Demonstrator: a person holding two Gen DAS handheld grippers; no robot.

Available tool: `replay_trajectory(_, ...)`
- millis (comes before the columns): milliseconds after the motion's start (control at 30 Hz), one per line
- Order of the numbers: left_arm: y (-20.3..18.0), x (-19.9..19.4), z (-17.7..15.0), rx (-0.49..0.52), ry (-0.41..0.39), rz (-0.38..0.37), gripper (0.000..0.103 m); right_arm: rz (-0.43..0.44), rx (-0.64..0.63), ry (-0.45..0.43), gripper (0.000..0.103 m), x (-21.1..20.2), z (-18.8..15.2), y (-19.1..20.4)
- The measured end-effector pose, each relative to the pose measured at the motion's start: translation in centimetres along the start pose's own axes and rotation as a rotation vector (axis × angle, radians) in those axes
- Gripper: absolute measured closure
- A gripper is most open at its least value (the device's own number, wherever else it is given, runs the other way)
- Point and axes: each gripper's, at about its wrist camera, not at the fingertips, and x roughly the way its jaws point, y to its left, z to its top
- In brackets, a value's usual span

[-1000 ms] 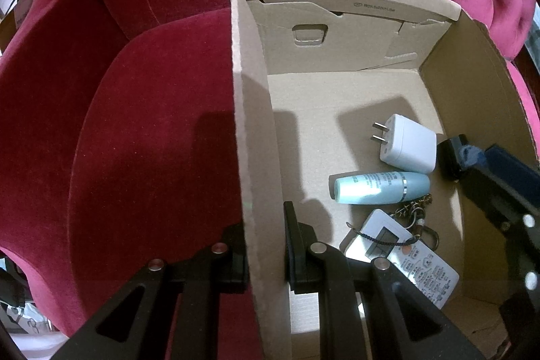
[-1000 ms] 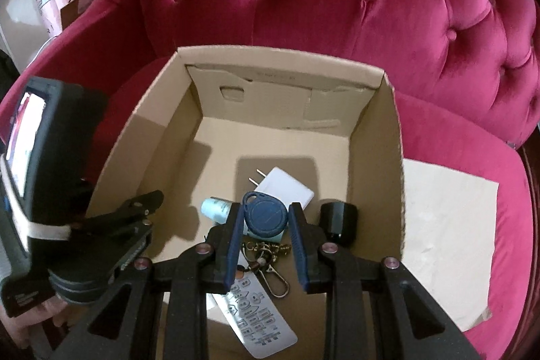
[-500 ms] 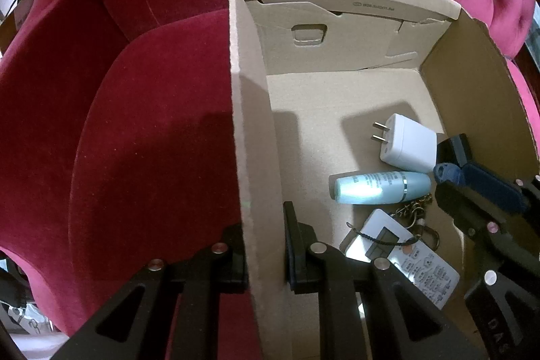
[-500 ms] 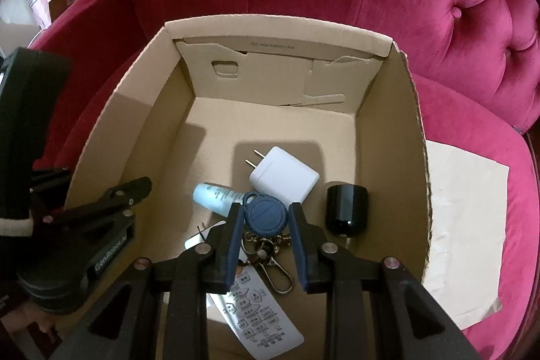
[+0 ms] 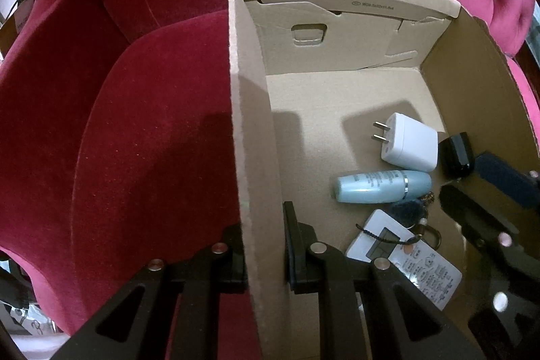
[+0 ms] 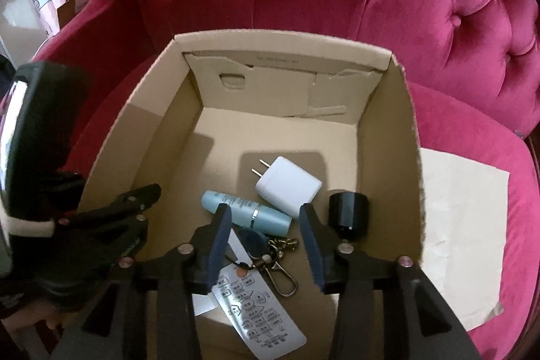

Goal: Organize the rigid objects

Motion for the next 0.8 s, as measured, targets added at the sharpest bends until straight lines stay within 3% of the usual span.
replay_trajectory(167,-0.2,0.0,0.0,0.000,0.001,0.006,0.086,-0.019,0.006,-0.036,0.040,-2.1,0.2,-0.3)
replay_trajectory(333,-0.7,0.0,0.1,0.012,0.001,0.032,0.086,-0.040,0.034,-0.065,0.033,-4.1,0.5,-1.3)
replay_trajectory(800,-0.8,-0.1,0.0,0.006,-0.002,0.031,0.086,-0.126,0.105,-0.104,0.030,-8.9,-0.8,-6.0)
